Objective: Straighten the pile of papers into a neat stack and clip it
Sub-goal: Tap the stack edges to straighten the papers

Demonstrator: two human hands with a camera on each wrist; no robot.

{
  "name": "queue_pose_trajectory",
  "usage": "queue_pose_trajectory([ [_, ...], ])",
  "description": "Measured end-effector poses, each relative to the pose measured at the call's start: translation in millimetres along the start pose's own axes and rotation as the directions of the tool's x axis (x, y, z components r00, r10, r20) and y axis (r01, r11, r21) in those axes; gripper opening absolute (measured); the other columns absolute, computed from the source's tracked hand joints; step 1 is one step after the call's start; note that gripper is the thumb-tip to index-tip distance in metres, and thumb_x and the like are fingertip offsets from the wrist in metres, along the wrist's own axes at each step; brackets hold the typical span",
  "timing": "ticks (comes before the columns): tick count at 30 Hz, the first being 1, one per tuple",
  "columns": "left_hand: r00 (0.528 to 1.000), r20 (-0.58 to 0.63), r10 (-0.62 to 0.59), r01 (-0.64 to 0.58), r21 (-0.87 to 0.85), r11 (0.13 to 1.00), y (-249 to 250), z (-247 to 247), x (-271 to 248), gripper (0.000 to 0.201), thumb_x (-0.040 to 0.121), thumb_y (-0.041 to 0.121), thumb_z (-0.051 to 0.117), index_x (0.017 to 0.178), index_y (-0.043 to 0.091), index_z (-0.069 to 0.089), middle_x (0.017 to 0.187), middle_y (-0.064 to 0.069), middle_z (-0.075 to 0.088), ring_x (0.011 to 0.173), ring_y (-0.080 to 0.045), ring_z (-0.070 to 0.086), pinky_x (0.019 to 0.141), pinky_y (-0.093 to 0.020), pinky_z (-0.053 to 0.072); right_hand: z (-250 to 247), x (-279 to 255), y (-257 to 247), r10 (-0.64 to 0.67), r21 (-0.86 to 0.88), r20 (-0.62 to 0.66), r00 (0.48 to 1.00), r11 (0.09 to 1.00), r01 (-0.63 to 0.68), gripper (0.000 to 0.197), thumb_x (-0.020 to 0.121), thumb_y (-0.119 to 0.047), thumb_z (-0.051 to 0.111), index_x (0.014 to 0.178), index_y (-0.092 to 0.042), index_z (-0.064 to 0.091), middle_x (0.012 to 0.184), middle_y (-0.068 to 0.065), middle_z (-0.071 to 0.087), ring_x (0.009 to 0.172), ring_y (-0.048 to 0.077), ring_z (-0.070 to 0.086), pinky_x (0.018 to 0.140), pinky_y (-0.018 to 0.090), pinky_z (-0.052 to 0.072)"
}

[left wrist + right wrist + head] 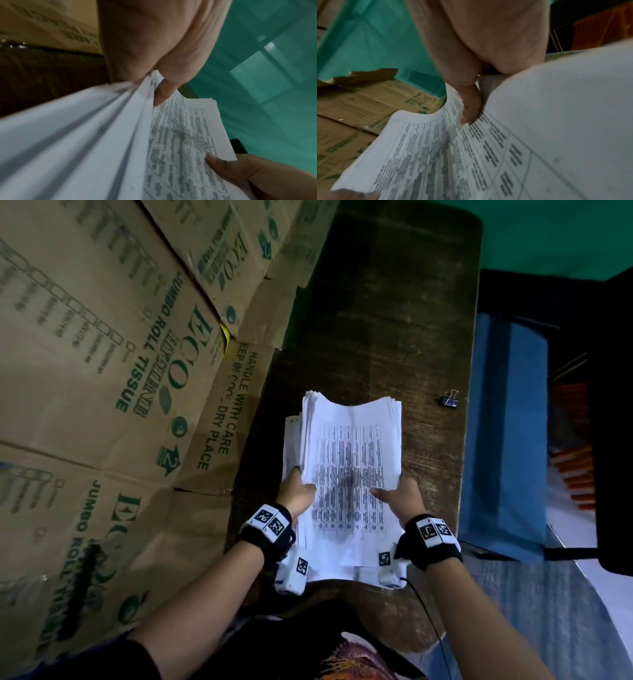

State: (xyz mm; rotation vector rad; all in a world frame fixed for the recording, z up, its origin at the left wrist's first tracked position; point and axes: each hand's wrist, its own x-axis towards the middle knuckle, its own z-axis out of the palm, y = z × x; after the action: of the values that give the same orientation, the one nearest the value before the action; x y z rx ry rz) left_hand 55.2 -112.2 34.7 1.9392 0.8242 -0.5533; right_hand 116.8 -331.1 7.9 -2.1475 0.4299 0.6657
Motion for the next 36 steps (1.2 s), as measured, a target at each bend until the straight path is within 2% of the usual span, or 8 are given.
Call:
queue_pose_trajectory([
  [4, 0.994, -0.072, -0.078, 0.089, 0.172, 0.981, -3, -13, 8, 0.065, 0.089, 0.023, 0.059, 0.142, 0.005, 0.027, 0.145, -0.018, 0.030, 0.131, -0.037, 0.033, 0.103, -0.036, 0.033, 8, 0, -10, 0.087, -0.257, 0.088, 0.992, 0.964, -0.061, 0.096, 0.074, -0.040, 0.080, 0.146, -0.006, 0.026, 0.150, 0.024, 0.034, 0.137, 0.040, 0.035, 0.109, 0.055, 0.035],
  [7, 0.984, -0.141, -0.107, 0.144, 0.288, 0.947, -12, -9, 7, 0.072, 0.084, 0.035, 0.063, 0.137, 0.004, 0.027, 0.142, -0.018, 0.023, 0.133, -0.039, 0.020, 0.108, -0.045, 0.027, 14, -3, -12, 0.121, -0.501, 0.052, 0.991, 0.862, -0.079, 0.109, 0.079, -0.053, 0.071, 0.151, -0.005, 0.004, 0.158, 0.024, 0.000, 0.146, 0.042, 0.003, 0.112, 0.061, 0.017],
  [14, 0.983, -0.027, -0.180, 0.181, 0.034, 0.983, -12, 4, 13, 0.075, 0.087, 0.026, 0.057, 0.146, 0.012, 0.014, 0.147, -0.016, 0.019, 0.134, -0.037, 0.028, 0.108, -0.040, 0.029, 35, 11, -8, 0.142, 0.011, 0.055, 0.988, 0.990, -0.143, 0.092, 0.078, -0.028, 0.079, 0.139, 0.004, 0.018, 0.145, 0.021, 0.035, 0.134, 0.036, 0.038, 0.112, 0.047, 0.033],
  [18, 0.979, 0.125, -0.160, 0.181, -0.181, 0.967, -27, -22, 31, 0.086, 0.081, 0.027, 0.071, 0.147, 0.005, 0.020, 0.150, -0.013, 0.032, 0.137, -0.029, 0.033, 0.110, -0.036, 0.031, 18, 33, 18, 0.257, 0.227, 0.339, 0.905, 0.911, -0.344, 0.109, 0.040, -0.039, 0.098, 0.132, -0.007, 0.049, 0.133, 0.011, 0.058, 0.118, 0.034, 0.057, 0.102, 0.058, 0.042],
  [22, 0.956, 0.292, -0.015, 0.054, -0.126, 0.991, -41, -18, 38, 0.074, 0.069, 0.009, 0.075, 0.136, 0.008, 0.043, 0.136, -0.013, 0.053, 0.127, -0.030, 0.049, 0.110, -0.044, 0.037, 12, 3, 2, 0.149, 0.257, 0.457, 0.877, 0.922, -0.290, 0.071, 0.052, -0.015, 0.091, 0.117, -0.006, 0.065, 0.110, 0.012, 0.072, 0.104, 0.033, 0.067, 0.097, 0.058, 0.047],
  [27, 0.960, -0.030, 0.279, -0.278, -0.238, 0.931, -12, -40, 8, 0.076, 0.071, 0.011, 0.080, 0.137, 0.006, 0.042, 0.134, 0.004, 0.046, 0.125, -0.013, 0.043, 0.109, -0.026, 0.032, -23, -60, -52, -0.167, 0.363, -0.021, 0.986, 0.917, 0.163, 0.020, 0.073, 0.010, 0.075, 0.088, 0.002, 0.065, 0.061, -0.005, 0.071, 0.047, -0.005, 0.061, 0.046, 0.012, 0.047],
  [31, 0.799, -0.363, 0.479, -0.590, -0.316, 0.743, 47, -68, -41, 0.035, 0.080, -0.001, 0.071, 0.112, 0.008, 0.063, 0.106, -0.002, 0.067, 0.091, -0.001, 0.062, 0.079, -0.016, 0.049, -52, -83, -82, -0.411, 0.357, -0.331, 0.850, 0.779, 0.515, 0.017, 0.074, 0.011, 0.074, 0.085, 0.002, 0.066, 0.063, -0.024, 0.069, 0.060, -0.015, 0.057, 0.060, 0.013, 0.048],
  [36, 0.714, -0.338, 0.614, -0.695, -0.455, 0.557, 69, -83, -45, 0.038, 0.086, -0.018, 0.052, 0.108, 0.013, 0.057, 0.098, 0.010, 0.070, 0.097, 0.000, 0.065, 0.082, -0.022, 0.053, -70, -93, -101, -0.516, 0.355, -0.402, 0.756, 0.674, 0.648, 0.037, 0.072, 0.005, 0.079, 0.104, -0.006, 0.064, 0.101, -0.001, 0.069, 0.088, -0.011, 0.062, 0.076, 0.011, 0.050],
])
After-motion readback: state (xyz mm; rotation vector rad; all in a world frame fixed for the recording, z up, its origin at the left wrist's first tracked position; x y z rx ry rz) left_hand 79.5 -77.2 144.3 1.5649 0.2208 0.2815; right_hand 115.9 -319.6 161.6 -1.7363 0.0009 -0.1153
